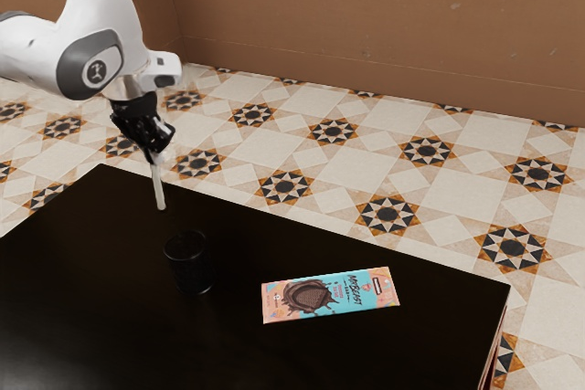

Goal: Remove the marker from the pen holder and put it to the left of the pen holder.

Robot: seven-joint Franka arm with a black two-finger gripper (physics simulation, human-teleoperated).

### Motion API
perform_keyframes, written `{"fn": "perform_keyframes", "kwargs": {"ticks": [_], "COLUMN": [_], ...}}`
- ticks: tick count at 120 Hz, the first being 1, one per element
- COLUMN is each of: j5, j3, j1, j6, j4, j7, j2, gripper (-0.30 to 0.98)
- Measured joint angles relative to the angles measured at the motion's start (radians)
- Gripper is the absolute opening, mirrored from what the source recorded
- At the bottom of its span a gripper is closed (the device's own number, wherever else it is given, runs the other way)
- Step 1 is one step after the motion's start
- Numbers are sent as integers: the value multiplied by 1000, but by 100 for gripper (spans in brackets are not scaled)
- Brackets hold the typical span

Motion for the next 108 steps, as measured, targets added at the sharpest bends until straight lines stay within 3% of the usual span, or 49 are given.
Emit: {"fn": "perform_keyframes", "kwargs": {"ticks": [13, 32, 64, 70, 88, 108], "j5": [43, -3, -106, -122, -152, -159], "j3": [4, 7, 1, 1, 0, 44], "j1": [78, 251, 263, 265, 266, 217], "j6": [-57, -198, -446, -475, -503, -428], "j4": [50, 165, 397, 414, 425, 431], "j7": [-6, -10, 2, 6, 18, 26], "j2": [-10, 220, 507, 523, 497, 172], "gripper": [-9, -9, -10, 0, 32, 52]}}
